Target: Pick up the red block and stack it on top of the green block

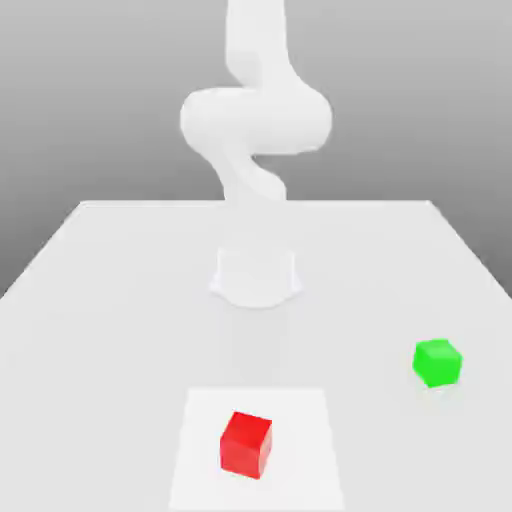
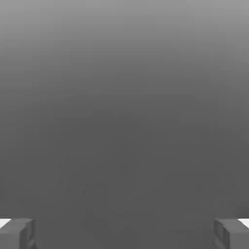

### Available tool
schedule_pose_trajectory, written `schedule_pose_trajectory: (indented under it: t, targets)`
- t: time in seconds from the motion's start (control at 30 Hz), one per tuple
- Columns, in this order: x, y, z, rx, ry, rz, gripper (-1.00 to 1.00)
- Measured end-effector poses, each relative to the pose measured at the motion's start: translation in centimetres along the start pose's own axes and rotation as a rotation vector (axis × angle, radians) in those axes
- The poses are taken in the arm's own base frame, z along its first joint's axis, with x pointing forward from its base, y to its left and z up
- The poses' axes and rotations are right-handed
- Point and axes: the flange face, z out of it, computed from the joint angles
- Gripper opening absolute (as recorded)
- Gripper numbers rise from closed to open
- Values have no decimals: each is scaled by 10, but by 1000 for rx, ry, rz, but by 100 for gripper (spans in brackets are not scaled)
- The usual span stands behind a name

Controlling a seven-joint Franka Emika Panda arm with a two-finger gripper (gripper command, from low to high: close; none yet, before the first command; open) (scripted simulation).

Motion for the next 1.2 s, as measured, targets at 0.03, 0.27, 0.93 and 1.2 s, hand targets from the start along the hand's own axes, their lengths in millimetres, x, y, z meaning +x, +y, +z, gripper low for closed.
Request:
schedule_pose_trajectory:
  t: [0.03,0.27,0.93,1.2]
  targets:
    - [-2,2,24,-30,-19,12,0]
    - [-33,40,172,-221,-145,94,0]
    - [-201,228,421,-588,-418,275,-100]
    - [-198,224,416,-588,-417,275,-100]
